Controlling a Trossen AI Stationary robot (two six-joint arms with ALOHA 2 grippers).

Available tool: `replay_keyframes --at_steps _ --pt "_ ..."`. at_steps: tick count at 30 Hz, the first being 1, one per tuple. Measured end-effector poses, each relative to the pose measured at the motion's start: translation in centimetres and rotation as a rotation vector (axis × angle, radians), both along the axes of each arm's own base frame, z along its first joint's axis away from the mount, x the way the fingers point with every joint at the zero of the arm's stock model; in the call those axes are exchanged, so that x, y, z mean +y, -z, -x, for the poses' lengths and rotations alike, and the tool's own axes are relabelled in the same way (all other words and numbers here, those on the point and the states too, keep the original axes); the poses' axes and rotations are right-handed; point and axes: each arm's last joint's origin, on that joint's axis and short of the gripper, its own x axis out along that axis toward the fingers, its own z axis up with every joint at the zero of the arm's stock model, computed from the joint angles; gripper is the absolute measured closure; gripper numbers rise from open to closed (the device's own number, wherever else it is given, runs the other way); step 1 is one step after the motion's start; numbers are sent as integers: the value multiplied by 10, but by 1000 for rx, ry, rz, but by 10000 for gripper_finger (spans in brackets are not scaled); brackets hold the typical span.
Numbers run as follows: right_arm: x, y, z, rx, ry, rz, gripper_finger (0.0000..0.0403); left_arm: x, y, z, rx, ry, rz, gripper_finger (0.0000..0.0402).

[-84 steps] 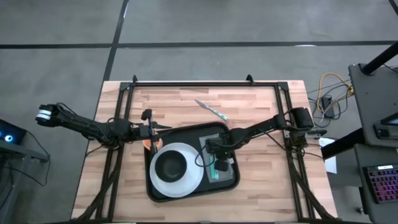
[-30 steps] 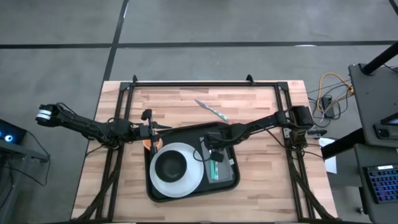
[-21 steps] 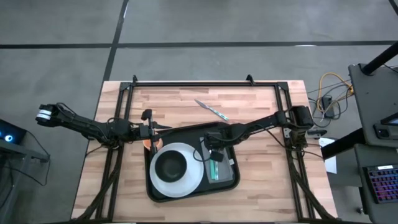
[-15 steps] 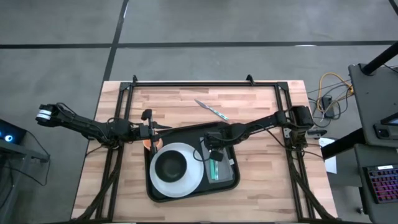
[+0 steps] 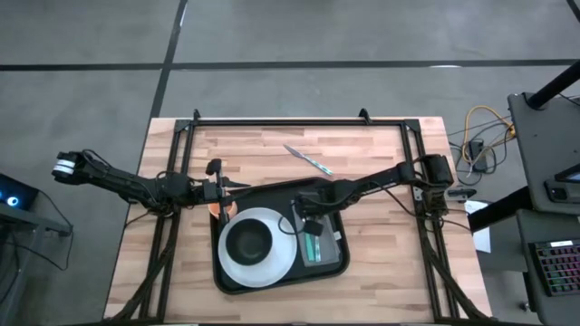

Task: Set up tray
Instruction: Put the blue and white fork on the gray table napkin to the right of the blue spoon

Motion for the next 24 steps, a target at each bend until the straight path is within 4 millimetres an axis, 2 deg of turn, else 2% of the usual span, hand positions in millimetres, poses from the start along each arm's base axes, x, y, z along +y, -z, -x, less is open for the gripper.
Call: replay_keyframes --at_steps 11,16,24 --pt "1 -3 -1 -1 0 7 394 0 0 0 0 0 0 356" --pt "-2 -4 3 36 40 84 394 0 0 0 0 0 0 356" --pt "-3 -4 7 62 95 94 394 0 0 0 0 0 0 356"
